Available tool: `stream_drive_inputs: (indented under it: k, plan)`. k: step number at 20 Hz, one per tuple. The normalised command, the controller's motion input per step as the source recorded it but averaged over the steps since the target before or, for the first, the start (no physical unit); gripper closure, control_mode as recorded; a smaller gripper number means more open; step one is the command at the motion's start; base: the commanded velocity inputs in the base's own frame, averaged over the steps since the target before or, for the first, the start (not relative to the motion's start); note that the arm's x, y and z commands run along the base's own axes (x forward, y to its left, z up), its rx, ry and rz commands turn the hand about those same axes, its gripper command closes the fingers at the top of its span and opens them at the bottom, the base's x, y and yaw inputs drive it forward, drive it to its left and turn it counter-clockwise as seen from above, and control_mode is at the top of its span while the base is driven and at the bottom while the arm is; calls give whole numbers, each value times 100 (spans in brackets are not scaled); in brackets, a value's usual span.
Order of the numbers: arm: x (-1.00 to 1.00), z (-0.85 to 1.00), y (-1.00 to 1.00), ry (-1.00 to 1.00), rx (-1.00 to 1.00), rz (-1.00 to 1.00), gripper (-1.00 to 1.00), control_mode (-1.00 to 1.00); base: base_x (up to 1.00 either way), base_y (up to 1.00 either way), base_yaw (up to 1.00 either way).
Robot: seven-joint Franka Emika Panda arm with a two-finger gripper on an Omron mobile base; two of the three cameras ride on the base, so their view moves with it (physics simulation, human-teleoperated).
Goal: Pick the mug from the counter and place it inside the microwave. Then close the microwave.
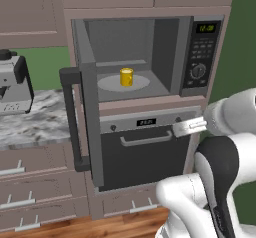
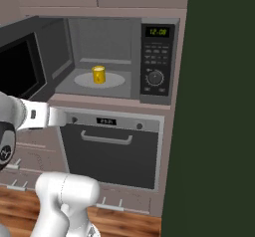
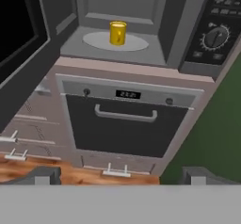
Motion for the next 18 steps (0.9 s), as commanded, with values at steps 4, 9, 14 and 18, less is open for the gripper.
stream_drive_inputs:
  k: [4,9,14,18]
  plan:
    - [-52,1,9,-28,0,0,-100,-100,0,0,0]
    - [-38,0,9,-28,0,0,-100,-100,0,0,0]
    - [-39,1,9,-28,0,0,-100,-100,0,0,0]
    - [-44,4,9,-28,0,0,-100,-100,0,0,0]
